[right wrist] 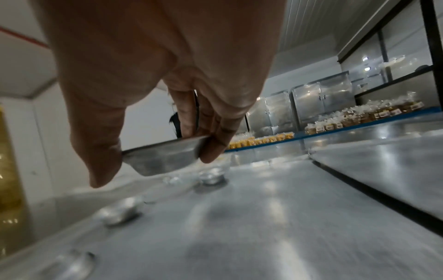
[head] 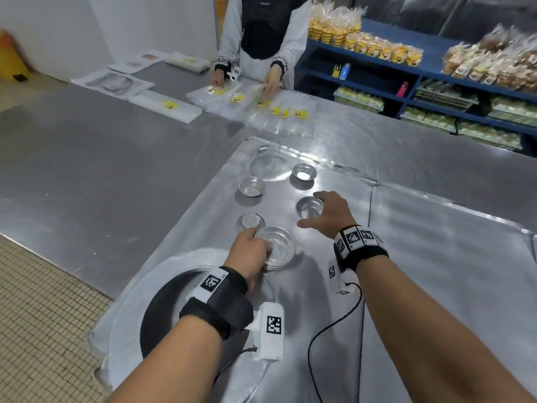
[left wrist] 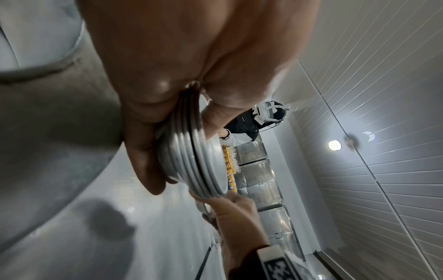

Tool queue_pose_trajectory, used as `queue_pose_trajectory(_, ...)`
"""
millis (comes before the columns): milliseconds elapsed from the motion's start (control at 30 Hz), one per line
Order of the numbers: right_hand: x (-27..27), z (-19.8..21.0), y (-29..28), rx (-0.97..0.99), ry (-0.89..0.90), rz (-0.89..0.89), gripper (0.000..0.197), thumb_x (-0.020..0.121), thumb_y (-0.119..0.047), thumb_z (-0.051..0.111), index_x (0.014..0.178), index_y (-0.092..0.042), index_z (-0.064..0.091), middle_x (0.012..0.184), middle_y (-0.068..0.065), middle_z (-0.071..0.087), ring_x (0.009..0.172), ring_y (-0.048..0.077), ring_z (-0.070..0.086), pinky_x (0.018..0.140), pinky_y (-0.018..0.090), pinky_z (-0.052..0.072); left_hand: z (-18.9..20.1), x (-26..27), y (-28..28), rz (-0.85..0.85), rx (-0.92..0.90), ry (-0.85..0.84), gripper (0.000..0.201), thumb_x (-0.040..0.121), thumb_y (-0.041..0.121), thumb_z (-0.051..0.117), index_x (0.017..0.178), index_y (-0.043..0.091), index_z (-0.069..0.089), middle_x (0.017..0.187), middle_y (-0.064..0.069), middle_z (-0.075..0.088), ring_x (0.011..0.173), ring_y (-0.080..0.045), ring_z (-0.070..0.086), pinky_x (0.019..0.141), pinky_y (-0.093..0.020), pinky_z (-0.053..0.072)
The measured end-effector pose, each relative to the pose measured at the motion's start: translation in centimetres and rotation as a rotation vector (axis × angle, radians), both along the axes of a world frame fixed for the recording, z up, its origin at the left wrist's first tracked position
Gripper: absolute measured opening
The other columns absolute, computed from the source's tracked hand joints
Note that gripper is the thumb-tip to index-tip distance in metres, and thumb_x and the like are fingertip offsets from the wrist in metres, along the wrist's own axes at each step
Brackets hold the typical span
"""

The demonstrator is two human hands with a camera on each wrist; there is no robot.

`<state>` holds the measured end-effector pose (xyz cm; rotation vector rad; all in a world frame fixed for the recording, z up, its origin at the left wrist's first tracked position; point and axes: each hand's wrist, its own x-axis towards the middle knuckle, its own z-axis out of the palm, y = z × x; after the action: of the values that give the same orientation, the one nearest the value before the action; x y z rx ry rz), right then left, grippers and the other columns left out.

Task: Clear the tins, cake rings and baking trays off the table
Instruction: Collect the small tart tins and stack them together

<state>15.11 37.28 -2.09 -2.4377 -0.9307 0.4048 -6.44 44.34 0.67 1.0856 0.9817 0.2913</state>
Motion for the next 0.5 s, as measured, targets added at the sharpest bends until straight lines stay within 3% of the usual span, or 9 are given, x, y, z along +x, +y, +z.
queue_pose_trajectory(67,-1.6,1.5,-0.8,0.087,-0.003,0.019,0.093,0.061,-0.042,0.091,0.139,-0.012,0.051,0.131,0.005,0.051,0.124,0.021,0.048,0.1,0.028,0.04,0.4,0.0,-0.2,-0.018,0.012,0.0,0.027,0.075,-0.006,0.051,0.098,0.002,0.063,0.085,-0.019,0.058,0.073,-0.029,0.057,0.066,-0.041,0.048)
queue_pose_trajectory(167,-3.9,3.4,-2.3,0.19,-0.042,0.031,0.09,0.058,-0.045,0.092,0.135,-0.014,0.056,0.127,0.002,0.055,0.118,0.018,0.053,0.102,0.033,0.044,0.5,-0.1,-0.3,-0.039,0.019,-0.006,0.029,0.083,-0.013,0.045,0.105,-0.003,0.061,0.085,-0.018,0.054,0.07,-0.026,0.053,0.061,-0.033,0.043)
queue_pose_trajectory(267,-6.5,5.4,-3.7,0.274,-0.062,0.04,0.086,0.056,-0.045,0.093,0.13,-0.015,0.06,0.121,-0.001,0.059,0.111,0.014,0.057,0.099,0.031,0.047,0.8,-0.5,-0.1,-0.047,0.003,-0.025,0.025,0.087,-0.007,0.048,0.109,-0.006,0.061,0.085,-0.016,0.056,0.064,-0.024,0.053,0.053,-0.026,0.044)
queue_pose_trajectory(333,-8.3,6.3,-4.5,0.304,-0.071,0.072,0.084,0.056,-0.045,0.094,0.128,-0.015,0.062,0.118,-0.003,0.061,0.107,0.011,0.058,0.096,0.026,0.047,1.1,-0.7,-0.2,-0.037,-0.063,-0.066,0.023,0.092,0.007,0.056,0.112,-0.001,0.064,0.09,-0.017,0.061,0.066,-0.025,0.058,0.051,-0.025,0.046)
queue_pose_trajectory(367,-9.1,6.5,-4.7,0.316,-0.076,0.091,0.084,0.055,-0.045,0.094,0.127,-0.015,0.063,0.117,-0.004,0.061,0.106,0.009,0.059,0.095,0.024,0.047,1.4,-0.9,-0.3,-0.041,-0.109,-0.094,0.028,0.095,0.019,0.058,0.115,0.001,0.066,0.094,-0.017,0.067,0.072,-0.028,0.064,0.056,-0.027,0.051)
queue_pose_trajectory(433,-10.6,6.7,-5.2,0.321,-0.07,0.12,0.084,0.055,-0.046,0.094,0.126,-0.016,0.063,0.116,-0.005,0.061,0.106,0.008,0.059,0.093,0.019,0.044,1.7,-1.2,-0.4,-0.083,-0.18,-0.151,0.041,0.099,0.04,0.056,0.116,0.006,0.07,0.107,-0.016,0.075,0.093,-0.033,0.073,0.08,-0.038,0.058)
queue_pose_trajectory(500,-11.9,6.7,-5.5,0.292,-0.067,0.147,0.083,0.056,-0.047,0.093,0.127,-0.016,0.062,0.118,-0.005,0.06,0.107,0.007,0.057,0.092,0.016,0.041,1.9,-1.6,-0.6,-0.132,-0.185,-0.187,0.046,0.099,0.047,0.056,0.117,0.008,0.072,0.111,-0.018,0.075,0.103,-0.033,0.072,0.09,-0.041,0.057)
